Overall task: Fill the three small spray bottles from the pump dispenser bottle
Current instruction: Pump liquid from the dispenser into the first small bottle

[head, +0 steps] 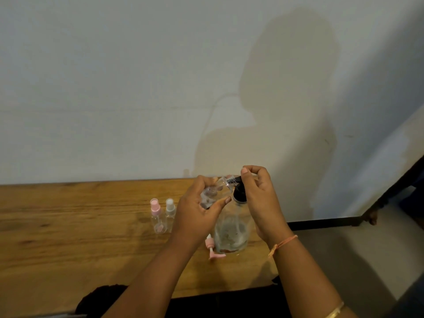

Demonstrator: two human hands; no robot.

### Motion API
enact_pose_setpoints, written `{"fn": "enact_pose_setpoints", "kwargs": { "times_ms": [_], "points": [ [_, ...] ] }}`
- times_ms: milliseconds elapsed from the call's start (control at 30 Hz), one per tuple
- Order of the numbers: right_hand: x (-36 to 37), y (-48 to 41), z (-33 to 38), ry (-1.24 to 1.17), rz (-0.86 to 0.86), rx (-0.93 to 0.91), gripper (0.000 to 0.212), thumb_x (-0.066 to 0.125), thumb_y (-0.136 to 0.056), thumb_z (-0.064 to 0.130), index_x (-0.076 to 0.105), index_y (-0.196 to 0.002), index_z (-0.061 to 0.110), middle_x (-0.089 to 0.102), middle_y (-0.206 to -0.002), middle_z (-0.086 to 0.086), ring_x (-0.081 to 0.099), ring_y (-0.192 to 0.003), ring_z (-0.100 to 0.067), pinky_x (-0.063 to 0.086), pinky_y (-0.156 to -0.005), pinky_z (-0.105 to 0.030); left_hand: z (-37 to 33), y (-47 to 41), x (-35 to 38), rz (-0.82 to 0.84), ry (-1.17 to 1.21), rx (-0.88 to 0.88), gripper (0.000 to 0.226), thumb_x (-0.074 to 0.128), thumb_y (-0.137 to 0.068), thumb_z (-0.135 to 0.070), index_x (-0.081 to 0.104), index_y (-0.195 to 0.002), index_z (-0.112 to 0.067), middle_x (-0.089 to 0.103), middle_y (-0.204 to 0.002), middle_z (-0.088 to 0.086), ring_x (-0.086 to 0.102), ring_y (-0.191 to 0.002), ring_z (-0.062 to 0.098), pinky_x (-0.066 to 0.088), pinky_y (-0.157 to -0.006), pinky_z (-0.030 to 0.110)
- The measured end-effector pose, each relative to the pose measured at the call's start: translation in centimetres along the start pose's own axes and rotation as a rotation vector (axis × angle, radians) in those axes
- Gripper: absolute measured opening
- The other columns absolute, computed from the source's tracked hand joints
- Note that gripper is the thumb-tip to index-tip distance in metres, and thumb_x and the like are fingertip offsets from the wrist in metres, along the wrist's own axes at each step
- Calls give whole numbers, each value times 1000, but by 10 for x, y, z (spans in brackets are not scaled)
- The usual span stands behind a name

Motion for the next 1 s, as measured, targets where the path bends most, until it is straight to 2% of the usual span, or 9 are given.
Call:
{"fn": "enact_pose_setpoints", "kwargs": {
  "times_ms": [200, 333, 433, 500, 567, 700, 767, 833, 1000],
  "points": [
    [-1, -1, 2, -29, -6, -6, 16, 45, -97, 31, 50, -106, 19, 63, -85, 7, 58, -78, -2, 45, -55, -5, -3, -1, -1, -2, 3, 3, 33, 77, -74, -19, 50, -85, -34, 62, -91, -23, 57, -89, -17, 45, -65, 4],
    [-3, 1, 6, -1, -65, -61, 21, 48, -93, 39, 52, -100, 19, 64, -83, 1, 60, -74, -9, 49, -56, -13, -8, -4, -3, -28, 2, 32, 33, 77, -74, -19, 48, -83, -33, 59, -92, -24, 54, -92, -21, 43, -67, 1],
    [-12, 2, 12, 87, -151, -149, 19, 44, -95, 38, 51, -93, 20, 64, -77, -8, 57, -67, -19, 47, -55, -15, 5, -1, 2, 69, -122, -7, 32, 76, -75, -28, 49, -87, -40, 59, -95, -24, 58, -93, -7, 52, -75, 17],
    [-18, 3, 9, 36, -150, -125, 25, 42, -97, 36, 54, -92, 14, 66, -77, -6, 60, -67, -12, 44, -55, -11, 7, 5, 11, 121, -159, -32, 33, 76, -75, -29, 49, -88, -44, 57, -97, -25, 57, -95, -2, 53, -79, 24],
    [-12, 4, 7, 36, -125, -121, 31, 43, -97, 35, 59, -87, 10, 65, -73, 0, 56, -64, -4, 43, -54, -13, 4, 6, 8, 35, -85, -15, 36, 77, -74, -22, 50, -88, -41, 59, -96, -22, 58, -92, -5, 50, -76, 13],
    [7, 7, 2, 61, -109, -108, 52, 39, -97, 39, 62, -83, -5, 58, -75, -28, 47, -61, -15, 38, -56, -28, 2, 7, 2, -42, 62, -63, 34, 76, -75, -11, 51, -88, -30, 62, -91, -17, 58, -85, -15, 46, -65, 5],
    [6, 5, 0, 16, -120, -59, 47, 38, -97, 40, 67, -78, 8, 66, -74, -15, 54, -61, -11, 45, -59, -29, 2, 9, 2, -59, 123, -93, 33, 75, -75, -8, 52, -88, -26, 62, -91, -16, 59, -82, -15, 45, -63, 4],
    [2, 3, 0, -20, -112, -24, 42, 38, -97, 41, 67, -77, 18, 68, -74, -2, 58, -63, -3, 48, -58, -21, 0, 8, 1, -83, 147, -86, 34, 75, -74, -6, 51, -87, -26, 61, -91, -15, 58, -81, -16, 44, -64, 3],
    [0, 4, 1, -45, -107, -3, 46, 37, -95, 46, 68, -76, 17, 66, -71, 2, 57, -58, 2, 45, -52, -12, 0, 5, -2, -114, 172, -54, 36, 76, -72, -5, 49, -85, -26, 61, -98, -16, 57, -92, -16, 43, -74, 3]
  ]
}}
Point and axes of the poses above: each hand's wrist, its own y-axis away from the middle knuckle, its own x-axis out of the palm, z = x × y, the point moved 5 cm from there along -y, towards the middle knuckle
